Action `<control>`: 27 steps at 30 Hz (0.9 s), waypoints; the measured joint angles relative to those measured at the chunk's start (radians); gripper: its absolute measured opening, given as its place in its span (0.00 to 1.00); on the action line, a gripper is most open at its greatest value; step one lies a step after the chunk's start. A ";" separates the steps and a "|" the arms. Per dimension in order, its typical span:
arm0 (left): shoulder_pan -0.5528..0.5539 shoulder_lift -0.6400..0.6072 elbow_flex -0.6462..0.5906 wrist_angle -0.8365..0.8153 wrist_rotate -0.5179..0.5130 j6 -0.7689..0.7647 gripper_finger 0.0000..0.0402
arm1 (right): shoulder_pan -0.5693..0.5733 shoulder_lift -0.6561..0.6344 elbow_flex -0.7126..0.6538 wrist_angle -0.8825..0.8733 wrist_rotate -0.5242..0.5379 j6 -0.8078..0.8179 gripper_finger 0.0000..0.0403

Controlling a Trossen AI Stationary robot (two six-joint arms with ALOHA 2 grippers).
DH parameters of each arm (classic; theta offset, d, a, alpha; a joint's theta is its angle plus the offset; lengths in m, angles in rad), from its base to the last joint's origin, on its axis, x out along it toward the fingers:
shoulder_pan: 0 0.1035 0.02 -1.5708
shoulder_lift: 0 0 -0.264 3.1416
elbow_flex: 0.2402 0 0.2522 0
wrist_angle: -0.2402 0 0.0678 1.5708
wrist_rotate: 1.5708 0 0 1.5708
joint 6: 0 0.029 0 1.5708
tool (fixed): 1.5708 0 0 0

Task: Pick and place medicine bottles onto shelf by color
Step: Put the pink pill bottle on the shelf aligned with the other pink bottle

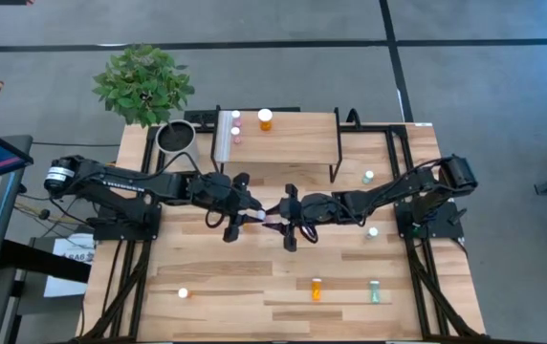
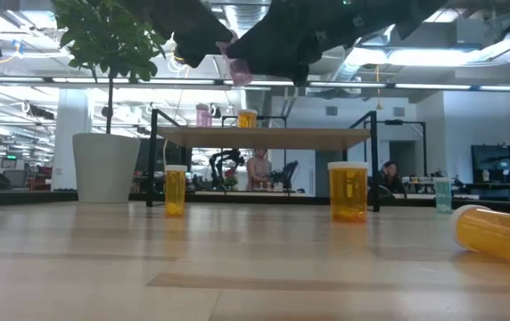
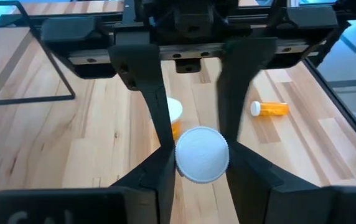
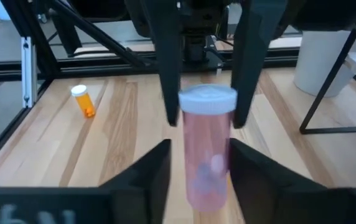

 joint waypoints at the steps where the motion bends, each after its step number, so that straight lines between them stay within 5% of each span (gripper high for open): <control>1: 0.000 0.000 0.000 -0.001 -0.006 0.001 0.27 | 0.000 0.000 0.000 -0.001 0.004 0.004 0.50; 8: 0.035 -0.018 0.013 -0.086 -0.050 0.008 0.27 | -0.007 -0.036 0.000 -0.091 0.022 0.019 0.70; 17: 0.145 -0.012 0.222 -0.414 -0.293 0.042 0.27 | -0.013 -0.131 0.000 -0.307 0.053 0.146 0.71; 27: 0.335 -0.011 0.344 -0.578 -0.278 0.042 0.27 | 0.027 -0.132 0.000 -0.334 0.125 0.146 0.71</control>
